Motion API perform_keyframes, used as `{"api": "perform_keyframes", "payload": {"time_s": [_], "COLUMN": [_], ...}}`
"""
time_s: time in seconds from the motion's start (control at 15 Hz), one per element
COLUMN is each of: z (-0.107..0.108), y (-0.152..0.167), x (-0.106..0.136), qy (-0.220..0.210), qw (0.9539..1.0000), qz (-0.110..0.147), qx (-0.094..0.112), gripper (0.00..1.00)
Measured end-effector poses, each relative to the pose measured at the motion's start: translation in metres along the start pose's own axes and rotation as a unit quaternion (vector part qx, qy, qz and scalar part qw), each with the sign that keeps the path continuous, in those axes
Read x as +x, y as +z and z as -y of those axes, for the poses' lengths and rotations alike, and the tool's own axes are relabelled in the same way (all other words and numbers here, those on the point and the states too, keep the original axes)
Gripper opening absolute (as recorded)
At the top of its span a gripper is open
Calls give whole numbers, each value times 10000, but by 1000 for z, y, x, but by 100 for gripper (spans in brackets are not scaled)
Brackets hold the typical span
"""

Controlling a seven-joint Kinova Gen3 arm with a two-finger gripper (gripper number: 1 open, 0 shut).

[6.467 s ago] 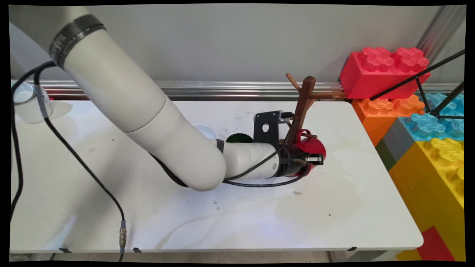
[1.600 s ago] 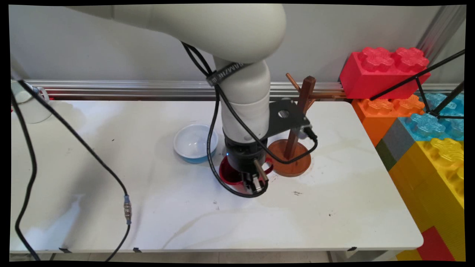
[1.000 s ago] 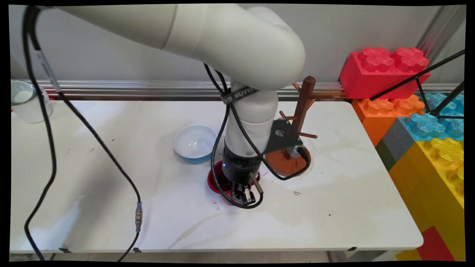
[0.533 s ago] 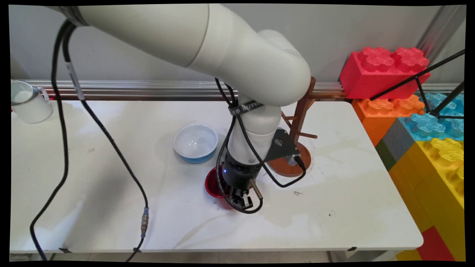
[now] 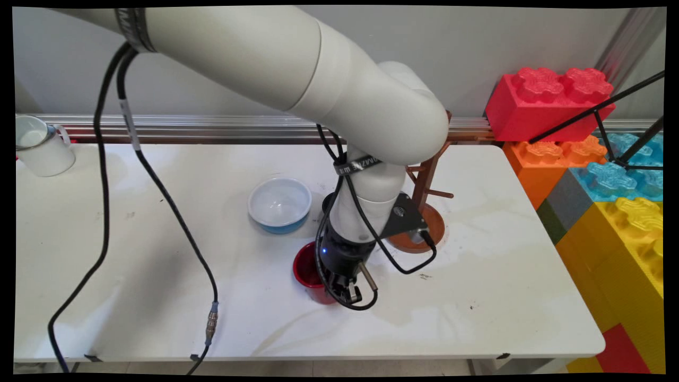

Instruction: Place the picked object on the table

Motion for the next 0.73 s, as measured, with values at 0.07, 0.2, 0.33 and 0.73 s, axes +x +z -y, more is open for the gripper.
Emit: {"api": "perform_keyframes", "payload": {"time_s": [0.07,0.2,0.33,0.73], "z": [0,0,1,6], "y": [2,4,6,6], "x": [1,5,8,13], "qy": [-7,-20,-42,-100], "qw": [10000,10000,10000,9997], "qz": [4,-4,-36,-229], "qx": [-4,-11,-21,-74], "gripper": [0,100,100,100]}}
